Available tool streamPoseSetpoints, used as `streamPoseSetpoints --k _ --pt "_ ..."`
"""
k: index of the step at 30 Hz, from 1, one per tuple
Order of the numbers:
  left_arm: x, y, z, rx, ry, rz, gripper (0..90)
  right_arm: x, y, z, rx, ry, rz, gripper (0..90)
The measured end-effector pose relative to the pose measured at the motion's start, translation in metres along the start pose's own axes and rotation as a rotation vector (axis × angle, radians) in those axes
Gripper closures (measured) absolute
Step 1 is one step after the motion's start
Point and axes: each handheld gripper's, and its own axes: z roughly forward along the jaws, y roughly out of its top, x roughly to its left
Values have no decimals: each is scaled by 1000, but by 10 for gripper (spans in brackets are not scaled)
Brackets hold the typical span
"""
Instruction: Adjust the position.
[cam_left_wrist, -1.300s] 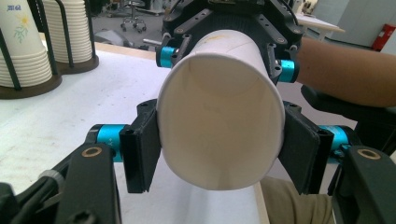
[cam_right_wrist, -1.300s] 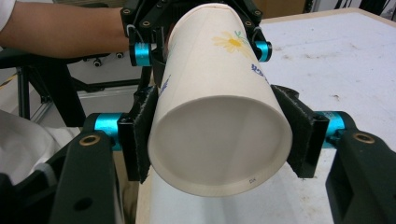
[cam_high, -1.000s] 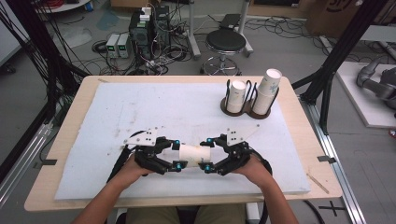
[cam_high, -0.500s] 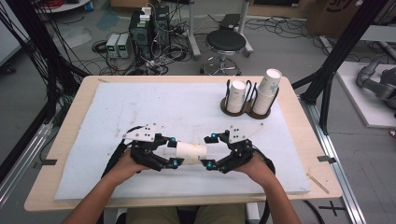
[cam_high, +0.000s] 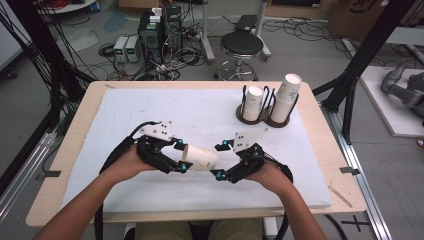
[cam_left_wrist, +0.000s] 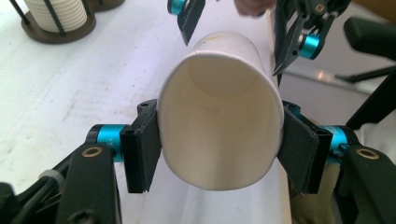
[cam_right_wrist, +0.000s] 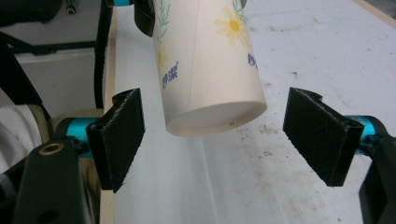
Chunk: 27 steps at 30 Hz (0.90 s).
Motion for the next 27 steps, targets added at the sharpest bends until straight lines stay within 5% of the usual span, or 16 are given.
streamPoseSetpoints --k 18,27 --pt "-1 26 9 234 23 44 366 -1 32 11 224 -28 -138 214" --pt "0 29 13 271 30 41 367 1 40 26 309 -14 -169 214"
